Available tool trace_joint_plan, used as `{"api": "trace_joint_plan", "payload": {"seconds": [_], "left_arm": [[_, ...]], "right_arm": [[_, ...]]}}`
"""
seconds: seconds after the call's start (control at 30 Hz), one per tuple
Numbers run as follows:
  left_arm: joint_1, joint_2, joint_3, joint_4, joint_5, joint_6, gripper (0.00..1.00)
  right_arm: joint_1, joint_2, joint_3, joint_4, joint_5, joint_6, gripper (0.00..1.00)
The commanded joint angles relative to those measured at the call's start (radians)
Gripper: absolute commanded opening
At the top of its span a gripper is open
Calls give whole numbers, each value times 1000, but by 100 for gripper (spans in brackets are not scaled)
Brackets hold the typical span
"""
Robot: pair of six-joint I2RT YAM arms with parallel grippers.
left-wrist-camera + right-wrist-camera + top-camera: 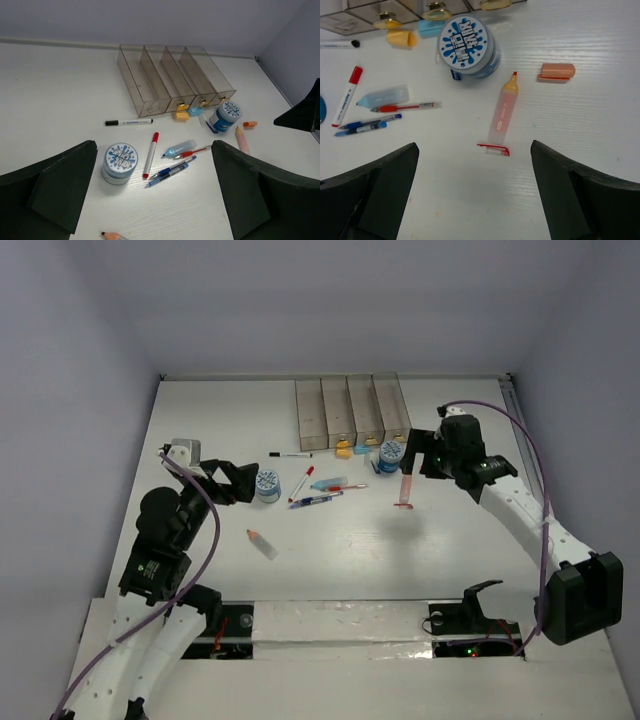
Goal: Sort the stationery into containers
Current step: Pick up the stationery from the center of the board.
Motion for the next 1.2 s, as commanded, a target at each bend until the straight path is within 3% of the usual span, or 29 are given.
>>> {"api": "trace_joint_plan", "payload": {"seconds": [0.0,0.33,0.8,1.17], "left_arm": [[28,-13,19,51,12,25,99],[-20,-50,33,23,-129,24,99],[-20,-42,31,23,-157,15,99],[-20,-47,28,26,-157,13,99]], "right_arm": [[27,33,75,24,106,-16,100],[60,180,132,48,139,-33,100],[110,447,290,61,158,-105,100],[110,616,426,62,227,-120,92]]}}
